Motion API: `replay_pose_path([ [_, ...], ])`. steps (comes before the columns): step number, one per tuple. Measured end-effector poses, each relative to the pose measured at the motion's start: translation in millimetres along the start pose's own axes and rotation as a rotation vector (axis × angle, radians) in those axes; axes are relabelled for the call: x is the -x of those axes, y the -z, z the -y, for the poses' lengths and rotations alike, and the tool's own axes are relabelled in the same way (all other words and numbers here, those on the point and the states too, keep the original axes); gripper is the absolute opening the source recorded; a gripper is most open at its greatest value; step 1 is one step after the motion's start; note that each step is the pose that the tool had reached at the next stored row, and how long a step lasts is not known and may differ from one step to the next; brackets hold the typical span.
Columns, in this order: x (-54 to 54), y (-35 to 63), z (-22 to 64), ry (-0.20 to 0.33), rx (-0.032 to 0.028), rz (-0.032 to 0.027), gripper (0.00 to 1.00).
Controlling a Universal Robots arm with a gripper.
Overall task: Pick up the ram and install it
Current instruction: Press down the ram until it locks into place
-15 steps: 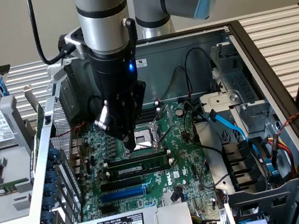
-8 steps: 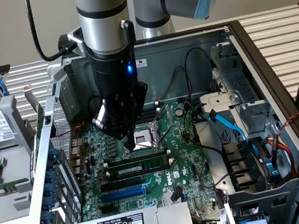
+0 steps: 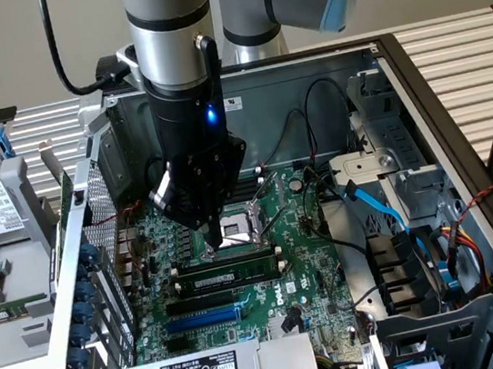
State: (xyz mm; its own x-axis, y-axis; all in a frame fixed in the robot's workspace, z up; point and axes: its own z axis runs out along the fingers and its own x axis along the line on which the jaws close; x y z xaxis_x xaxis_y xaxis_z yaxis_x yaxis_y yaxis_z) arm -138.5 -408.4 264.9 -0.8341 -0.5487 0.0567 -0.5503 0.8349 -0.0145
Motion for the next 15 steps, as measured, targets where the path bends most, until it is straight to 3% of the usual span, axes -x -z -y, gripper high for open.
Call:
replay_pose_path([
  [15,0.0,0.0,0.0,-0.154,0.0064,0.0032,0.1],
])
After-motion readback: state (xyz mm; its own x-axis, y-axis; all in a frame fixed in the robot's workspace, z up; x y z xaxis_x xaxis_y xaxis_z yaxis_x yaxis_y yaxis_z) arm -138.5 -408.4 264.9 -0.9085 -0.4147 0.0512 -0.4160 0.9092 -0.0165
